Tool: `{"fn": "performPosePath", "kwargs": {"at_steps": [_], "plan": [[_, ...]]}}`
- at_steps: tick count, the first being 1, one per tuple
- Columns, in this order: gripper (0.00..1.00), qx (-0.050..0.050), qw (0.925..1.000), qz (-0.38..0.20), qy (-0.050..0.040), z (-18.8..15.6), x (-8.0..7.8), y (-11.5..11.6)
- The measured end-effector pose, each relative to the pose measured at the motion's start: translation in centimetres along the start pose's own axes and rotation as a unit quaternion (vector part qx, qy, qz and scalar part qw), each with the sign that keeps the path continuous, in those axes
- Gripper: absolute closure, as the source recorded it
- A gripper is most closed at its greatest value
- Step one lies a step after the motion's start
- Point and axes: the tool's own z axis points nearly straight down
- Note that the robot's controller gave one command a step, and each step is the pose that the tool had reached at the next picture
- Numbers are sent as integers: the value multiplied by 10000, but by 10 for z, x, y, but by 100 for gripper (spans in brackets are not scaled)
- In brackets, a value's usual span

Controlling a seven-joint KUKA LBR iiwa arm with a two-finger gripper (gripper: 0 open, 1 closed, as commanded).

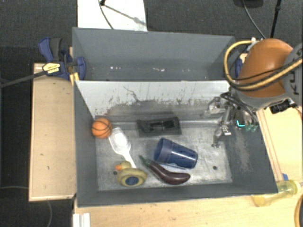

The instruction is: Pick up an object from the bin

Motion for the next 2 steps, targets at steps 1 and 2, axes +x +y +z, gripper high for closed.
{"fn": "performPosePath", "kwargs": {"at_steps": [1,2], "plan": [[0,4,10000,-64,-1,8,23,49],[100,7,9984,-562,4,85,56,83]]}}
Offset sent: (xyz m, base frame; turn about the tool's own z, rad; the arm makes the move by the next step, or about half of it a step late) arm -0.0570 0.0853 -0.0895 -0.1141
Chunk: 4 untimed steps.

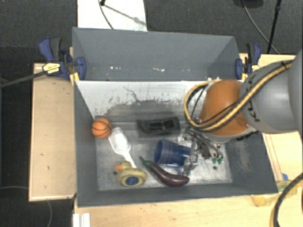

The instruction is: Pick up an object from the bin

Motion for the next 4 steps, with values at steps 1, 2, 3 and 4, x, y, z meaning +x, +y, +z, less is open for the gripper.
{"fn": "performPosePath", "kwargs": {"at_steps": [1,2,3,4], "plan": [[100,0,10000,-3,0,0,0,0],[100,-14,9999,101,39,-34,0,6],[100,-11,10000,-48,4,-76,-12,6],[100,-10,10000,-68,2,-102,-6,10]]}}
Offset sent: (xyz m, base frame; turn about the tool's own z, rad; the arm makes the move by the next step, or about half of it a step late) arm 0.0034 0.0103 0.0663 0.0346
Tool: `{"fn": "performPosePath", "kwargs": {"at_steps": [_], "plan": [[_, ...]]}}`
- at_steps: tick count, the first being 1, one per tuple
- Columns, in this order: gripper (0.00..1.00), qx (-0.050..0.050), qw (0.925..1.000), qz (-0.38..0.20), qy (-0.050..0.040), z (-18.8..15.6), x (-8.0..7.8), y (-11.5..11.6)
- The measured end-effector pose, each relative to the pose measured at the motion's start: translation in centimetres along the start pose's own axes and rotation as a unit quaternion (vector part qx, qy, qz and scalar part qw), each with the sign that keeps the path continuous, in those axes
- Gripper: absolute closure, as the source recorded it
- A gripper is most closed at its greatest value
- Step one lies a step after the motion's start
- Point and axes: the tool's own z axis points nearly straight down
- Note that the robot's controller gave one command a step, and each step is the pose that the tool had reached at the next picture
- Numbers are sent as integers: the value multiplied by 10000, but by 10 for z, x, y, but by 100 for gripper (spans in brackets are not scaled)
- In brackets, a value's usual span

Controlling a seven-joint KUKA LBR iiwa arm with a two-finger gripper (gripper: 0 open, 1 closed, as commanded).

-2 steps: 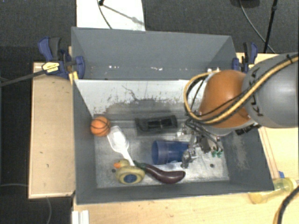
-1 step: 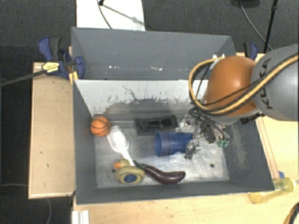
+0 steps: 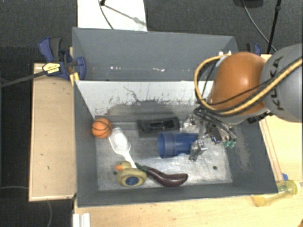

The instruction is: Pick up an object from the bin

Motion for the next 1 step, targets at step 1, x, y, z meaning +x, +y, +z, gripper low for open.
{"fn": "performPosePath", "kwargs": {"at_steps": [1], "plan": [[100,1,10000,-7,-2,-71,-5,-2]]}}
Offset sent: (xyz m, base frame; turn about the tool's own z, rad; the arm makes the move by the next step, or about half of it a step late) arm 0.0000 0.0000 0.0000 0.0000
